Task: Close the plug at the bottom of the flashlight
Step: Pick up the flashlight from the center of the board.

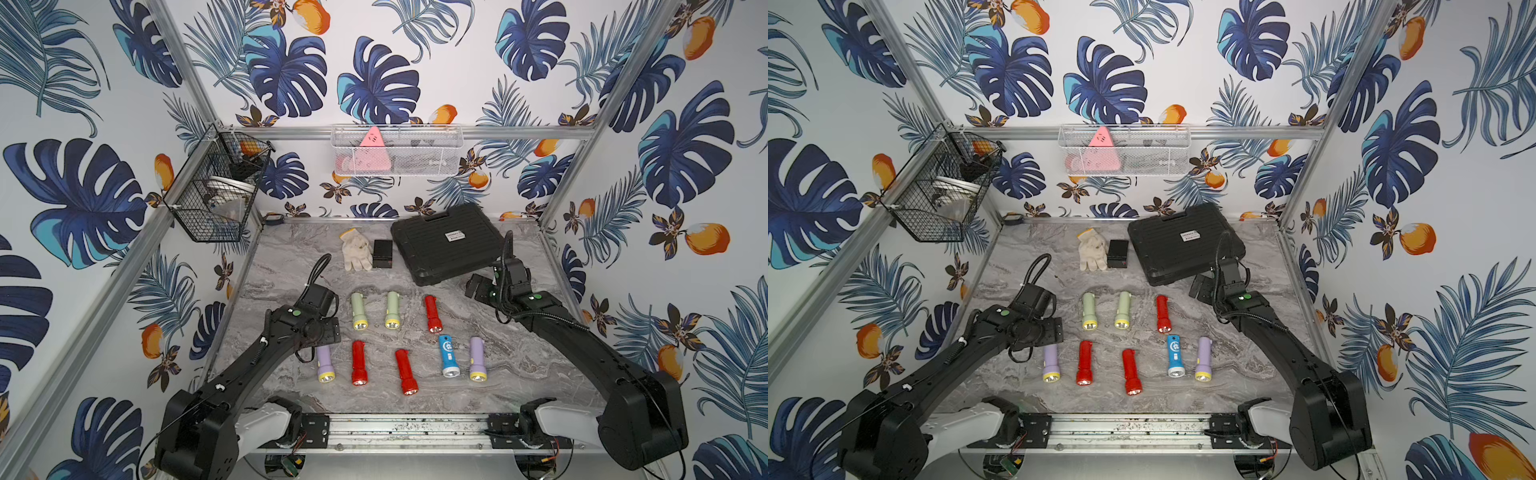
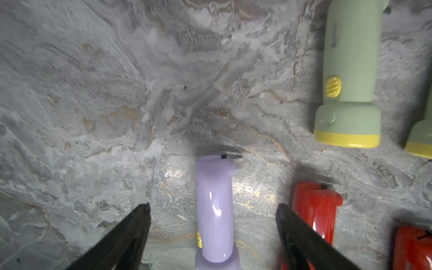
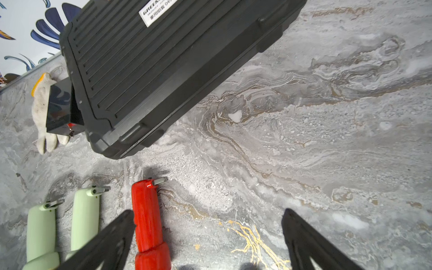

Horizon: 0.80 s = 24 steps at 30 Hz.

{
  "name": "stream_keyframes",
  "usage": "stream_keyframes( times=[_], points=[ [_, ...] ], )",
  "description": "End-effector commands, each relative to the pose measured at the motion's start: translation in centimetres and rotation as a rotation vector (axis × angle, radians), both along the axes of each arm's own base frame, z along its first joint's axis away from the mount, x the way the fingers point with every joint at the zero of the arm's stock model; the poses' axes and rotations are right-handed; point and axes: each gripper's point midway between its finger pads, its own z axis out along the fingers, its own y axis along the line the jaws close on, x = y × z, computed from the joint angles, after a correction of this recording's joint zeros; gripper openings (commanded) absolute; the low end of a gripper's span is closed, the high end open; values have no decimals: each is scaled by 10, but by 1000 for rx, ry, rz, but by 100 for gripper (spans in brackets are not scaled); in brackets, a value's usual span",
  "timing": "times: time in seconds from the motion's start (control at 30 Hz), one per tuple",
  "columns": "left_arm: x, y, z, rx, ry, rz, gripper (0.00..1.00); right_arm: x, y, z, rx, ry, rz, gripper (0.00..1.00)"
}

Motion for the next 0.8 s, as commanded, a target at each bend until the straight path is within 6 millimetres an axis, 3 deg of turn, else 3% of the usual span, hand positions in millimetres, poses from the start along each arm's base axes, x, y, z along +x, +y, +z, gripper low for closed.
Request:
stream_keyframes(
  times=[0.0,0.4,0.77],
  points=[
    [-7,-8,-12,-79,23,82,86,-1,1,-4,-9,17,-8,100],
    [-18,-14,-36,-86,45,92,75,4,6,-11,-33,30,-3,100],
    [-23,-2,-51,1,50,119,68,2,7,-20,-39,49,-2,100]
  ],
)
